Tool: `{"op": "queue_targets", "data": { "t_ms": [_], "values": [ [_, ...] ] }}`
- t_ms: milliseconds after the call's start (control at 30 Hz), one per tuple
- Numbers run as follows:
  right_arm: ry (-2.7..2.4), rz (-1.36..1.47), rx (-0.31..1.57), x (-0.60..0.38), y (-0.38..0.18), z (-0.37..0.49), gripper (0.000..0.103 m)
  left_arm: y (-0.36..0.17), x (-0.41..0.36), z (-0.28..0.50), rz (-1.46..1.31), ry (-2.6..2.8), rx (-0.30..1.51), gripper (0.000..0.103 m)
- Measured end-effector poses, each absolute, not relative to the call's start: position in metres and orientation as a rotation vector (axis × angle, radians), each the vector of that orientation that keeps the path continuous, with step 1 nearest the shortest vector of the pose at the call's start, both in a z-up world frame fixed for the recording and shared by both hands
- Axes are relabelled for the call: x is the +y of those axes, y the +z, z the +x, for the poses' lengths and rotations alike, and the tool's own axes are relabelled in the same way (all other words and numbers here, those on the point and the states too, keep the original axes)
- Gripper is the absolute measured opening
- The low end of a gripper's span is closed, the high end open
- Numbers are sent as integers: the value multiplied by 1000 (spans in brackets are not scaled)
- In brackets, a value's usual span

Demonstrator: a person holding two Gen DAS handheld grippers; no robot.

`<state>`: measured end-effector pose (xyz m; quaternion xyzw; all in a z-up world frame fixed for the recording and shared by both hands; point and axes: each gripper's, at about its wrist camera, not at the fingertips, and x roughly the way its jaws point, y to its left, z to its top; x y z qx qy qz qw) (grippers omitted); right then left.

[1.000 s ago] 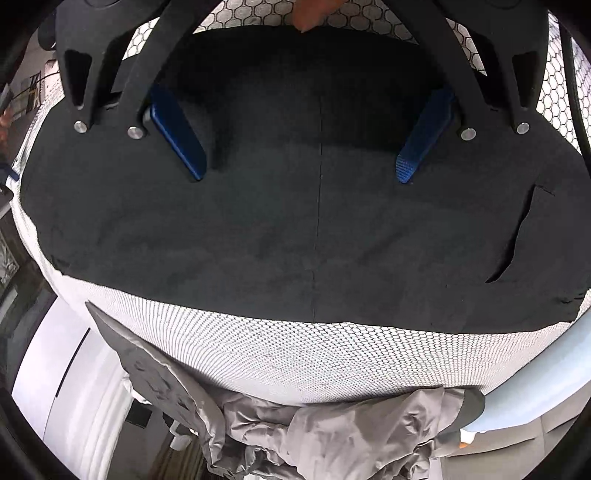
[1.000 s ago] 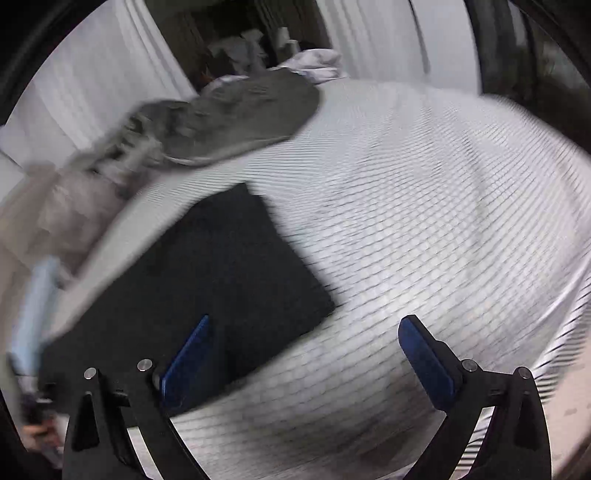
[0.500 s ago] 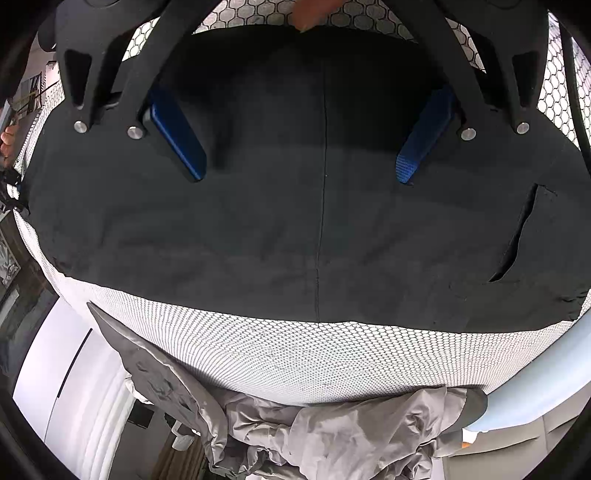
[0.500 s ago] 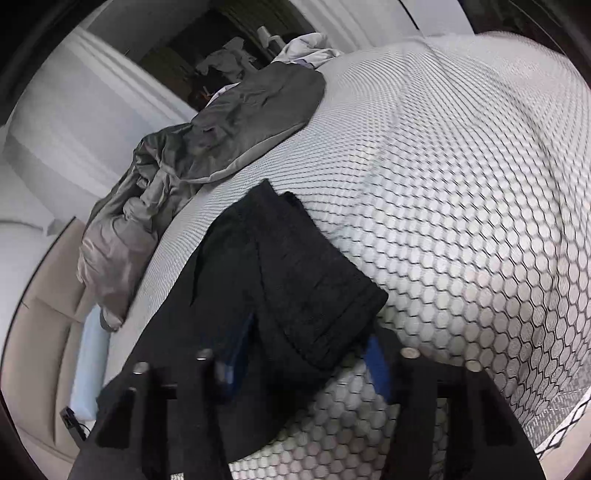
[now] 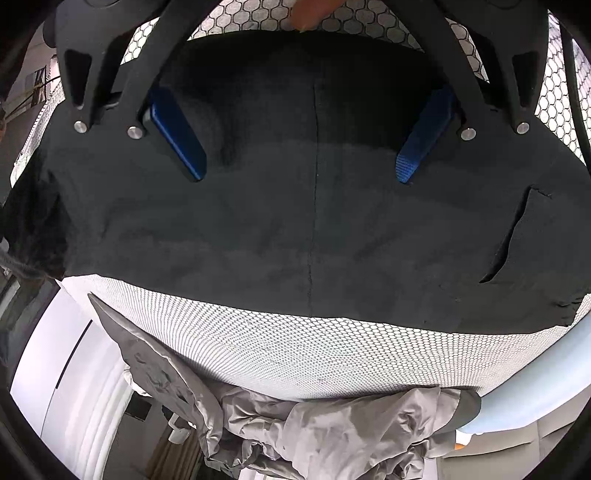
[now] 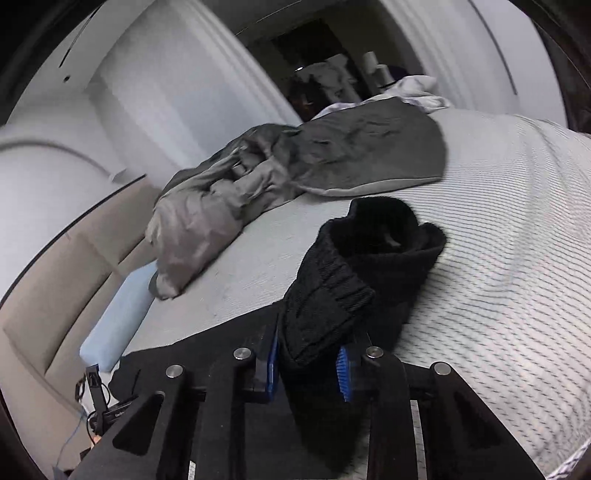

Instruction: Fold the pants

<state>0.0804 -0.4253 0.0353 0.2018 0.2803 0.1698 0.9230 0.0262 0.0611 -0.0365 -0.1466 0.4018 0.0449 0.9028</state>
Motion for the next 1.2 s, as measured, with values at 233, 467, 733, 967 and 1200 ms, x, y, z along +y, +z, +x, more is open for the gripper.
{"op": "queue_targets", "data": {
  "t_ms": [233,467,733,967,1200],
  "values": [
    [575,265,623,-306,41,99,17,-36,69,24,-326,104,826,102],
    [894,31,741,-156,12,88,23,-38,74,21,-337,128,828,102],
    [744,121,772,-202,-5,93,54,-27,66,13,-343,55,788,102],
    [487,260,836,-247,-36,121,59,-24,33,12,-353,-124,820,87],
    [530,272,836,-265,-46,107,65,-12,13,16,-453,-369,800,69]
  ]
}}
